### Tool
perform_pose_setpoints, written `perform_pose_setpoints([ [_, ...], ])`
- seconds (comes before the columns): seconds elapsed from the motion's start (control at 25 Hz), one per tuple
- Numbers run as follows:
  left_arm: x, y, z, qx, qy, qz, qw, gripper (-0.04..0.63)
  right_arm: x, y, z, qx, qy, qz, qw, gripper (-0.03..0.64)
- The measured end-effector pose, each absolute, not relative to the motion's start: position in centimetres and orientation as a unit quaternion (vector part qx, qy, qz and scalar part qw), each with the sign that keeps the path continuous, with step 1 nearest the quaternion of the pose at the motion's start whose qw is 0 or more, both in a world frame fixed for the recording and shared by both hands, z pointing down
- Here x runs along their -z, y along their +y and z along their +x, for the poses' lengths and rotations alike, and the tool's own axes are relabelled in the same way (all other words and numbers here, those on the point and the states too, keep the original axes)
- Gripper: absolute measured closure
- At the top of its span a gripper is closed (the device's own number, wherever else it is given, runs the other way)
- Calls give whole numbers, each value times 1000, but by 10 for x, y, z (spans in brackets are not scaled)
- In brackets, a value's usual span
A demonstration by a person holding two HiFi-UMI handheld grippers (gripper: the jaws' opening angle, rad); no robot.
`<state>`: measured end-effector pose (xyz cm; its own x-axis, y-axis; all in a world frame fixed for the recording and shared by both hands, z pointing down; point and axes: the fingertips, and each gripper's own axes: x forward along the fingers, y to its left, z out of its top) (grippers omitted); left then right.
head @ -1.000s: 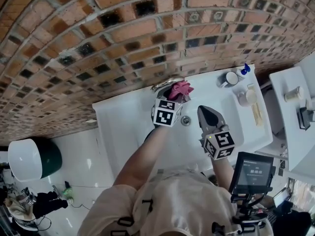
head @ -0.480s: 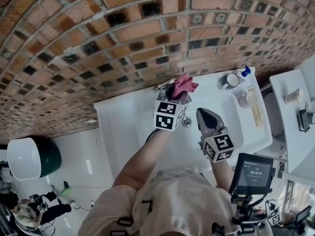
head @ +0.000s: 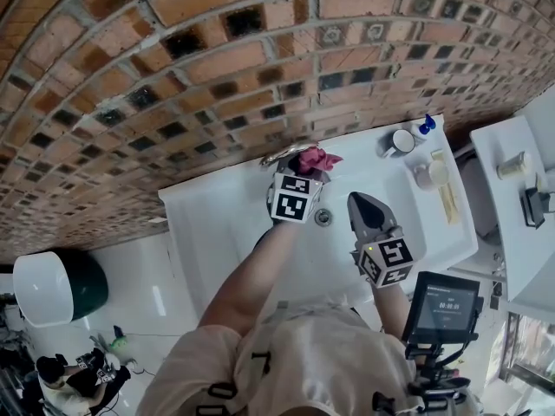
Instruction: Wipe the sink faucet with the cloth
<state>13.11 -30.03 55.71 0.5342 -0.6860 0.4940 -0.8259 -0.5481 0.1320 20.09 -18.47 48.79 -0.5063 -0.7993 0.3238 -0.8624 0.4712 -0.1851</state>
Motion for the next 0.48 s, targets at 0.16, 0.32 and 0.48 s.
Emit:
perform_pose_setpoints([
  [0.16,-568,-287,125,-202,-437,852,206,469,-484,-185,196,-159,-857,481,94,627],
  [0.32,-548,-271,122,-173,-437,861,196,469,-479,-184,190,-151,-861,477,90,627],
  [0.48,-507,-247,113,-131,-439,871,177,469,-469,-182,176,-141,-871,462,86,627],
])
